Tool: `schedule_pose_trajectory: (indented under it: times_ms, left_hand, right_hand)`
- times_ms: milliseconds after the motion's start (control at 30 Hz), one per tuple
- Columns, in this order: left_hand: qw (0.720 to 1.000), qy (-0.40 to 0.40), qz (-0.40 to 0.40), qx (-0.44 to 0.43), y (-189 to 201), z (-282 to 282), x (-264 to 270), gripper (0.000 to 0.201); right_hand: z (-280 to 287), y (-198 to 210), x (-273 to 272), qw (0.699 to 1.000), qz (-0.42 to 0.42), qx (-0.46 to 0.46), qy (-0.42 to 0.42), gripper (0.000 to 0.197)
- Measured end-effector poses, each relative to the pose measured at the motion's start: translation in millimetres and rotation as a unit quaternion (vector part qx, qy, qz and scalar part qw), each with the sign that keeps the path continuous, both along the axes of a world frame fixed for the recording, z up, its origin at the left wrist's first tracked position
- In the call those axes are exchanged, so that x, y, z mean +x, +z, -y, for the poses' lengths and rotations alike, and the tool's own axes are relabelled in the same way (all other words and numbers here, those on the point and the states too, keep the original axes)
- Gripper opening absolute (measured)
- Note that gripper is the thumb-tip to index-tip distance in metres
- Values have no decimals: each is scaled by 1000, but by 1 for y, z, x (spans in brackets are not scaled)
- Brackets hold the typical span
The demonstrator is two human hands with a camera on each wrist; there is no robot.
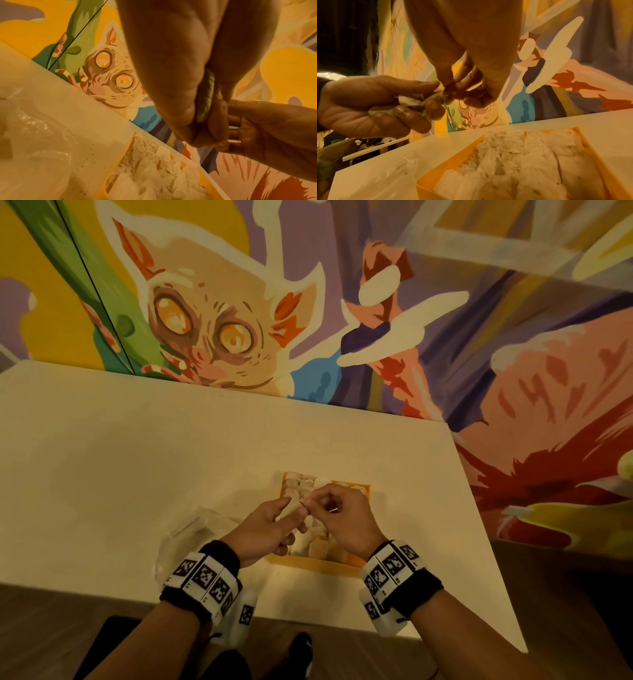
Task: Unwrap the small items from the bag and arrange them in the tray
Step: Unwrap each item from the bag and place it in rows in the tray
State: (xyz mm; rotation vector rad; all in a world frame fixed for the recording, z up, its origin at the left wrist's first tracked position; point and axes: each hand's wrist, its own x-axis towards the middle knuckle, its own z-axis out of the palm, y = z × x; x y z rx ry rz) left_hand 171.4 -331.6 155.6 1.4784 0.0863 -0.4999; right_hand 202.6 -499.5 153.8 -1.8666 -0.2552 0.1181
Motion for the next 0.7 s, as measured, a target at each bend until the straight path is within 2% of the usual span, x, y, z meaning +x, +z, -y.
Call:
schedule_pose_trajectory:
  times_ms: [200, 333, 533, 700]
  left_hand:
    - [1000, -26, 8, 13, 1, 1, 0, 23]
    - [999, -35, 13, 12, 3, -2, -1, 23]
    - [997, 69, 34, 4, 0, -7, 3, 16]
    - [988, 121, 96, 30, -1, -6, 10, 19]
  right_hand:
    - [-5, 3, 1, 998, -21, -11, 53, 15]
    - [-3, 1, 4, 998, -4, -40, 41, 9]
    - [3, -8, 9, 996, -70, 22, -53, 9]
    - [5, -11, 5, 989, -112, 76, -62, 11]
